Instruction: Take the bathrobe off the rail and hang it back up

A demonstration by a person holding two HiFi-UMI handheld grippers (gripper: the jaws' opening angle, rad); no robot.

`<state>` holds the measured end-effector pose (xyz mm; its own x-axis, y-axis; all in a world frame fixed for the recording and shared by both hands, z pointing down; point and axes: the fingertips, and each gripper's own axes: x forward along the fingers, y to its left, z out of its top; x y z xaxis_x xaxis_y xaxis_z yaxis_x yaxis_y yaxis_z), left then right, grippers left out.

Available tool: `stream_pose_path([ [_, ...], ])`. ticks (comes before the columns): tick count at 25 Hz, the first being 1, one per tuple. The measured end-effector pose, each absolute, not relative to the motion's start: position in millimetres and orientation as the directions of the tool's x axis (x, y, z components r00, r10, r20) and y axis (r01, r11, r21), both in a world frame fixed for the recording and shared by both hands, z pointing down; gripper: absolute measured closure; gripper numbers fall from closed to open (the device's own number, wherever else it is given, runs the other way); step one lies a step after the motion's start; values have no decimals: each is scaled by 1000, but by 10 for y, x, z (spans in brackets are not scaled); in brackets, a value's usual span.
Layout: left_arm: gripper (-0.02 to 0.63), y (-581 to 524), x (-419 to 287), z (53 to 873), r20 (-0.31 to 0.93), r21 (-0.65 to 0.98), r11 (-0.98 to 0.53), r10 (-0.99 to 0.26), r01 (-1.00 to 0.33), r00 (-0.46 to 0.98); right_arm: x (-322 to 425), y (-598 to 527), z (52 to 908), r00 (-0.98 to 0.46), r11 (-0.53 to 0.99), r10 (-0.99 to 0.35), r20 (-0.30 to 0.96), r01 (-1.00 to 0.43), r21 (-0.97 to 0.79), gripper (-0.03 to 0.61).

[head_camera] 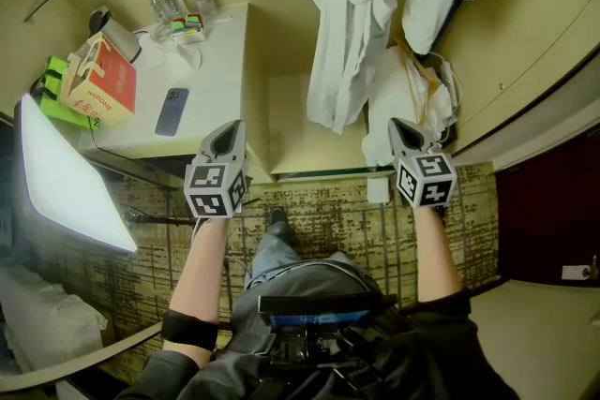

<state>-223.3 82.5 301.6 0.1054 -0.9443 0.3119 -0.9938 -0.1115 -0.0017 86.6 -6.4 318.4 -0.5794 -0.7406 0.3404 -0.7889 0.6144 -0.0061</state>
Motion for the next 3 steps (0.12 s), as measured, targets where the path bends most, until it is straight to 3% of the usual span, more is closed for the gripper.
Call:
stream_pose_path([
  [3,614,869,-2230,3054,322,4,-111,-941,-994,106,832,-15,3220,-584,619,-734,347,-785,-12,565],
])
